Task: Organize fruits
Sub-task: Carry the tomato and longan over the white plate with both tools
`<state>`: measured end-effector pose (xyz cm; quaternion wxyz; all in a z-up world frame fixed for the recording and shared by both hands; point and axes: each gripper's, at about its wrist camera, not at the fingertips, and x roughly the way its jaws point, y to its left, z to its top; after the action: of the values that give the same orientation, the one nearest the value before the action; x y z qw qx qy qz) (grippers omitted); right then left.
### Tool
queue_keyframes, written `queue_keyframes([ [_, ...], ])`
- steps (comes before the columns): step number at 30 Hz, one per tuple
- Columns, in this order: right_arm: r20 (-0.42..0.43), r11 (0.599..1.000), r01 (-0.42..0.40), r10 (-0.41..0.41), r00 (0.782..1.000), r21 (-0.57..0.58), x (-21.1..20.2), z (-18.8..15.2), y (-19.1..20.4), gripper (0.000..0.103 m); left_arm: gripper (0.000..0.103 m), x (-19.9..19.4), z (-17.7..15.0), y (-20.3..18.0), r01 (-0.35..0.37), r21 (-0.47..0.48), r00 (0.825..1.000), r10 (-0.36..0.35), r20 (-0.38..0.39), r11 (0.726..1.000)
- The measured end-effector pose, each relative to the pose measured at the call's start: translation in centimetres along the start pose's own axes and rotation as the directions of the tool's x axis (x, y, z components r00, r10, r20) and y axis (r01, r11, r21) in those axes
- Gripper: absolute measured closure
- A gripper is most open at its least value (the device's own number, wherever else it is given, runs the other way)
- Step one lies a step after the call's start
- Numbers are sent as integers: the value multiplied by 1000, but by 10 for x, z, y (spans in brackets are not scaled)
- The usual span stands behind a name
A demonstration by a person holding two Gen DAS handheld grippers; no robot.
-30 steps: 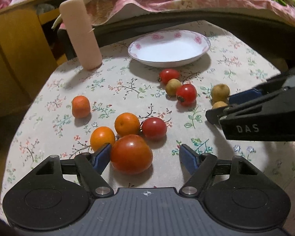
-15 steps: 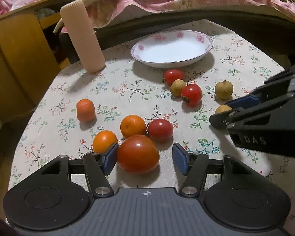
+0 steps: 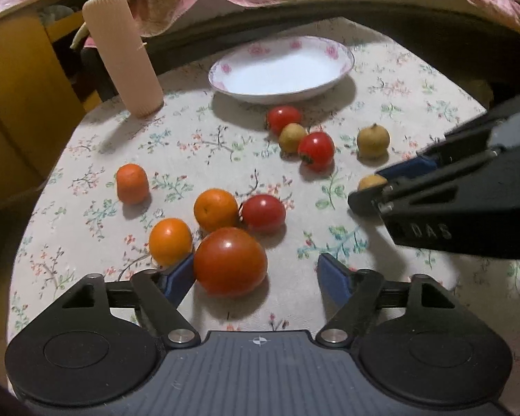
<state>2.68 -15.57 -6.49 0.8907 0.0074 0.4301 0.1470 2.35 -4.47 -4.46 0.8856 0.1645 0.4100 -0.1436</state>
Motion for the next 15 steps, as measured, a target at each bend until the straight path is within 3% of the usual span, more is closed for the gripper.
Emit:
queue_keyframes([
  [7,-6,1000,-4,4,1000,24,0,1,-2,78,24,9,7,15,38,-80,999,-40,-15,996],
  [12,-15,999,-11,12,1000,46,0,2,-6,78,50,-1,1,20,31,-106,999,-35,-37,994],
  [15,-20,999,-14,15,1000,46,0,2,-7,78,51,2,3,24,25,-127,999,-31,-45,992],
])
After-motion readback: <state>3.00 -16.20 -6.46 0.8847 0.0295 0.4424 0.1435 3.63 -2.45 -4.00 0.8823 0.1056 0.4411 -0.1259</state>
